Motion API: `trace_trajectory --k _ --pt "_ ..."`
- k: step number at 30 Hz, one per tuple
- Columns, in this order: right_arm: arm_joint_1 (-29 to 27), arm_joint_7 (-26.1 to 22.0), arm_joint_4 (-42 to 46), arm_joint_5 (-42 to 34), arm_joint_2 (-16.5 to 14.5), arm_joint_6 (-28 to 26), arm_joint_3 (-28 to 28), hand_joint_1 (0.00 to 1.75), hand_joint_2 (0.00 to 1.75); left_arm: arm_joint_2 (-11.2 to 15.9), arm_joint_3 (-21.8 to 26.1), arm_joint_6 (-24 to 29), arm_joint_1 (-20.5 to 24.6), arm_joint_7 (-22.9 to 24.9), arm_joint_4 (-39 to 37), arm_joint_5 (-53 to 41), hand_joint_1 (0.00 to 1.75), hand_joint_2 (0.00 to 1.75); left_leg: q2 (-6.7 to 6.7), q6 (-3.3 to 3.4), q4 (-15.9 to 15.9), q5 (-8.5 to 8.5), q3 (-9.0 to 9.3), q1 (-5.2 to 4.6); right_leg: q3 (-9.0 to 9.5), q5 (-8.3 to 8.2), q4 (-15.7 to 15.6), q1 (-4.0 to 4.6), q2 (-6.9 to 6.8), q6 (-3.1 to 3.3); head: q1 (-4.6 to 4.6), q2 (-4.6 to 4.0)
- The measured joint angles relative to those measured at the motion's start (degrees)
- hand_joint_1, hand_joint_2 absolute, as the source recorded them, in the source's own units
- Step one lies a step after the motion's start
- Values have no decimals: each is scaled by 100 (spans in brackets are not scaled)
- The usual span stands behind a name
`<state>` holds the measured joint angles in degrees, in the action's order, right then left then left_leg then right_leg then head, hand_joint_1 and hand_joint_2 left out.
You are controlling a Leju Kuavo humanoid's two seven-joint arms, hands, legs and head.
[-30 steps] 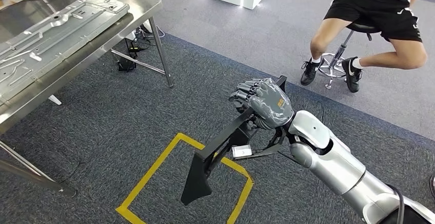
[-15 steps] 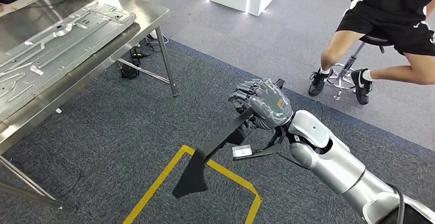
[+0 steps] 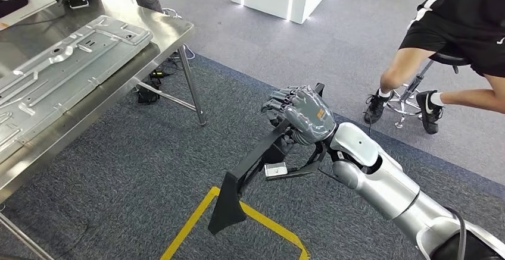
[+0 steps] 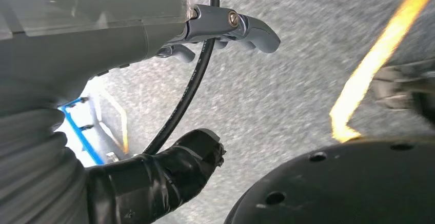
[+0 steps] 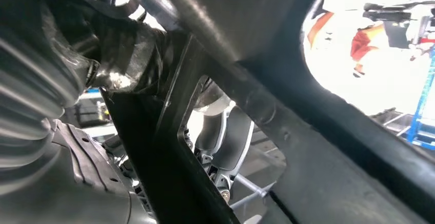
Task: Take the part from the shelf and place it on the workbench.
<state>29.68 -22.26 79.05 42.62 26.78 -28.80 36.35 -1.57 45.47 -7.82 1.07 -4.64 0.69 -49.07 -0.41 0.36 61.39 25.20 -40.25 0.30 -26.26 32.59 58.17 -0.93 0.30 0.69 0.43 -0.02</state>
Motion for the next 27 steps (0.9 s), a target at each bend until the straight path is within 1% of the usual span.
trace_trajectory --k 1,2,3,4,5,6,7,8,9,10,11,12,13,14,15,16,17,18,19,20,21,22,23,24,25,26,27 --pt "4 6 -9 10 -13 -1 5 175 175 1 10 1 2 0 -2 -5 0 175 -1 30 -140 -294 30 -34 76 85 -6 -13 10 -42 1 0" --pt "10 20 -16 29 -23 -3 9 175 175 8 21 1 11 -1 -4 -15 0 175 1 70 -196 -388 80 -73 157 117 29 -29 21 -89 2 0" --pt "16 41 -16 50 -27 -7 10 175 175 18 34 0 24 -2 -4 -29 0 175 -2 116 -211 -327 172 -98 177 96 107 -58 26 -131 -1 1" --pt "22 67 -17 74 -29 -11 11 175 175 27 49 -1 33 -4 -3 -44 0 175 -7 168 -251 -280 268 -116 136 8 294 -85 21 -160 0 0" --pt "33 89 -19 92 -30 -14 11 175 175 36 64 -1 34 -9 -3 -57 0 175 -7 226 -290 -222 372 -122 -16 -121 605 -97 18 -177 1 0" --pt "41 102 -25 102 -29 -16 12 175 175 40 79 2 37 -13 -3 -68 0 175 -13 277 -320 -162 476 -124 -254 -202 966 -102 13 -187 3 1" --pt "42 109 -33 110 -28 -18 14 175 175 45 90 5 40 -16 -3 -74 0 175 -26 317 -342 -87 572 -123 -548 -182 1326 -97 8 -190 5 1" --pt "43 110 -45 113 -26 -19 15 175 175 49 98 8 43 -18 -4 -79 0 175 -53 341 -353 -1 667 -123 -836 -29 1598 -90 8 -196 5 1" --pt "40 110 -60 115 -25 -19 17 175 175 51 107 9 43 -19 -4 -85 0 175 -86 349 -358 90 771 -124 -1087 239 1743 -85 7 -206 5 1" --pt "38 110 -73 116 -23 -19 19 175 175 52 116 7 39 -19 -5 -90 0 175 -129 348 -362 189 890 -125 -1286 528 1765 -82 7 -209 6 1" --pt "38 110 -85 116 -20 -17 20 175 175 48 128 4 34 -19 -5 -98 0 175 -178 341 -362 293 1022 -124 -1427 725 1661 -79 9 -209 7 0" --pt "39 111 -97 116 -14 -16 20 175 175 42 145 1 32 -19 -5 -110 0 175 -230 333 -362 402 1163 -122 -1521 733 1458 -76 18 -206 8 0" --pt "38 111 -110 116 -3 -15 22 175 175 35 165 -1 23 -19 -6 -120 0 175 -284 321 -368 515 1283 -117 -1579 430 1154 -75 61 -198 11 -1" --pt "35 113 -129 116 10 -14 25 175 175 24 185 -1 27 -20 -13 -132 0 175 -340 304 -353 628 1403 -114 -1626 -99 811 -68 136 -192 10 -1" --pt "35 115 -149 119 23 -10 30 175 175 15 203 2 31 -21 -20 -141 0 175 -404 279 -356 735 1487 -112 -1630 -610 545 -55 207 -184 10 0" --pt "37 118 -167 124 35 -6 37 175 175 8 221 5 32 -22 -27 -145 0 175 -462 252 -376 814 1562 -105 -1615 -1016 358 -41 258 -170 15 0" --pt "49 121 -179 128 42 -5 43 175 175 3 237 7 38 -28 -33 -150 0 175 -508 221 -374 837 1627 -100 -1574 -1176 275 -28 259 -144 16 1" --pt "69 124 -183 134 46 -5 47 175 175 5 250 6 33 -35 -34 -152 0 175 -540 187 -336 800 1627 -97 -1482 -1140 257 -22 218 -110 18 1" --pt "86 125 -180 139 47 -9 50 175 175 15 261 4 27 -43 -34 -153 0 175 -506 160 -180 690 1575 -91 -1384 -1086 206 -20 167 -74 20 1" --pt "100 125 -177 142 47 -12 52 175 175 24 271 -1 25 -50 -34 -155 0 175 -415 135 117 529 1417 -92 -1259 -1020 142 -18 115 -33 14 2" --pt "105 126 -176 146 47 -14 54 175 175 32 279 -4 28 -53 -35 -156 0 175 -301 112 494 409 1174 -89 -1113 -948 73 -13 63 -1 10 3" --pt "103 126 -175 150 47 -13 58 175 175 38 287 -7 28 -54 -36 -156 0 175 -177 93 859 384 900 -80 -963 -863 1 -6 10 22 9 3" --pt "102 126 -177 153 47 -13 67 175 175 38 294 -11 26 -55 -36 -157 0 175 -94 73 1131 499 625 -72 -796 -767 -63 -1 -47 37 6 3" --pt "103 126 -178 155 47 -10 76 175 175 37 299 -13 20 -55 -36 -160 0 175 -57 51 1263 751 390 -60 -616 -663 -122 2 -102 39 7 3" --pt "107 126 -180 156 43 -5 87 175 175 37 304 -11 9 -55 -36 -164 0 175 -41 31 1254 1040 211 -50 -426 -552 -175 5 -155 34 6 2" --pt "118 134 -185 164 25 3 97 175 175 35 314 -3 -5 -55 -36 -172 0 175 -27 15 1132 1256 76 -41 -224 -433 -221 8 -208 25 6 2" --pt "136 151 -195 181 -3 14 104 175 175 32 327 7 -21 -53 -38 -180 0 175 -3 13 916 1298 -21 -33 -25 -309 -260 13 -260 15 7 2"
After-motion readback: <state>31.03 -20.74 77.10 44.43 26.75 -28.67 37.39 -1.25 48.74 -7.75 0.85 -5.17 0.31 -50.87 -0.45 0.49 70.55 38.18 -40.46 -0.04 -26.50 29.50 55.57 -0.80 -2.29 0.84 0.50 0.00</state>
